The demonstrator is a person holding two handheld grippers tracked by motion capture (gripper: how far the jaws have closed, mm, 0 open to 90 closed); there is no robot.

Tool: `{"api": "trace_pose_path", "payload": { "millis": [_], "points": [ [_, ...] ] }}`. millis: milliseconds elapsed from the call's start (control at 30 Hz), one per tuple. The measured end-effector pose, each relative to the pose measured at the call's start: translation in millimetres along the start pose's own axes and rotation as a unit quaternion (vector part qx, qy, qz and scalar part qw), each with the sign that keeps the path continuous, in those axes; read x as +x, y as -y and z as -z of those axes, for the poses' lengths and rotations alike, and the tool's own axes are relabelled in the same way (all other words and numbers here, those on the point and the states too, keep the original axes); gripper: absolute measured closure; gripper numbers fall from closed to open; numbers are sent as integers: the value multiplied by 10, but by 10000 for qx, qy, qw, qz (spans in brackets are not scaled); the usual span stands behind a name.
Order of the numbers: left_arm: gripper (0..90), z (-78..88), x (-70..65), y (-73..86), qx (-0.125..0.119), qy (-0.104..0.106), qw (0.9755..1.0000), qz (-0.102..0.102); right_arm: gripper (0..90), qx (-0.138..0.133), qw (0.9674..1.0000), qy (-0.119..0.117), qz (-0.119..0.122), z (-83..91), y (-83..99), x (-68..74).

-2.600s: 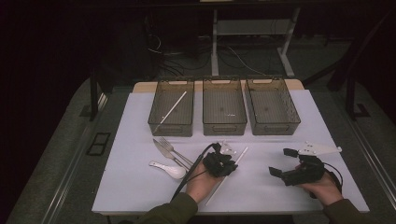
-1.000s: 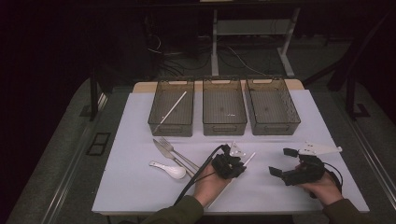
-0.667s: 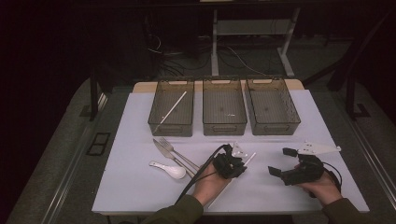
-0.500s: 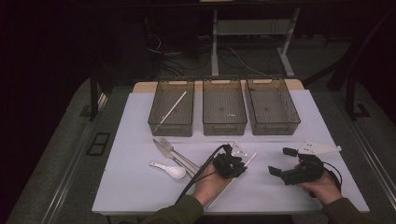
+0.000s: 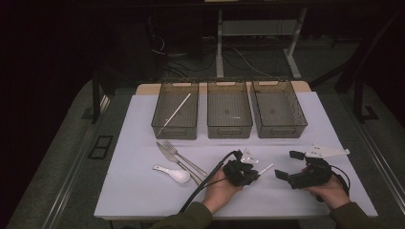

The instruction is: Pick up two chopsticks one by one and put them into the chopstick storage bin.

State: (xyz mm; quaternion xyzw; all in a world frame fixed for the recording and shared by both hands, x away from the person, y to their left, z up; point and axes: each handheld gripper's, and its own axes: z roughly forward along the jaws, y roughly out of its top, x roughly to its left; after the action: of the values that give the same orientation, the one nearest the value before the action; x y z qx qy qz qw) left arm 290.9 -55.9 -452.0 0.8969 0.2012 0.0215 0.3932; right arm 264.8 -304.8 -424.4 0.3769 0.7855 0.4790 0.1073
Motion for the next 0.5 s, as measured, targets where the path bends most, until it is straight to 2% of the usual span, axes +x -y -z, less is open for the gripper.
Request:
{"api": "trace_pose_path", "payload": {
  "millis": [67, 167, 200, 367, 400, 500],
  "points": [
    [839, -17, -35, 0, -93, -27, 10000, 19, 8, -1, 10000, 3, -3, 2, -1, 2],
    [841, -21, -65, -4, -90, -1, 9999, -62, 8, -27, 10000, 13, -4, 5, -1, -3],
    [841, -12, -56, -5, -29, 13, 9999, -150, 8, -33, 10000, 15, -1, 7, -1, -7],
    [843, 14, -24, -4, 23, -4, 9997, -242, 8, -52, 10000, 20, -28, 14, -1, -8],
    [844, 21, -15, -2, 29, -1, 9998, -181, 8, -52, 10000, 23, -31, 14, -1, -8],
    [844, 57, 41, 2, 62, 46, 9998, -191, 8, -52, 10000, 24, -12, 17, -1, -11]
  ]
}}
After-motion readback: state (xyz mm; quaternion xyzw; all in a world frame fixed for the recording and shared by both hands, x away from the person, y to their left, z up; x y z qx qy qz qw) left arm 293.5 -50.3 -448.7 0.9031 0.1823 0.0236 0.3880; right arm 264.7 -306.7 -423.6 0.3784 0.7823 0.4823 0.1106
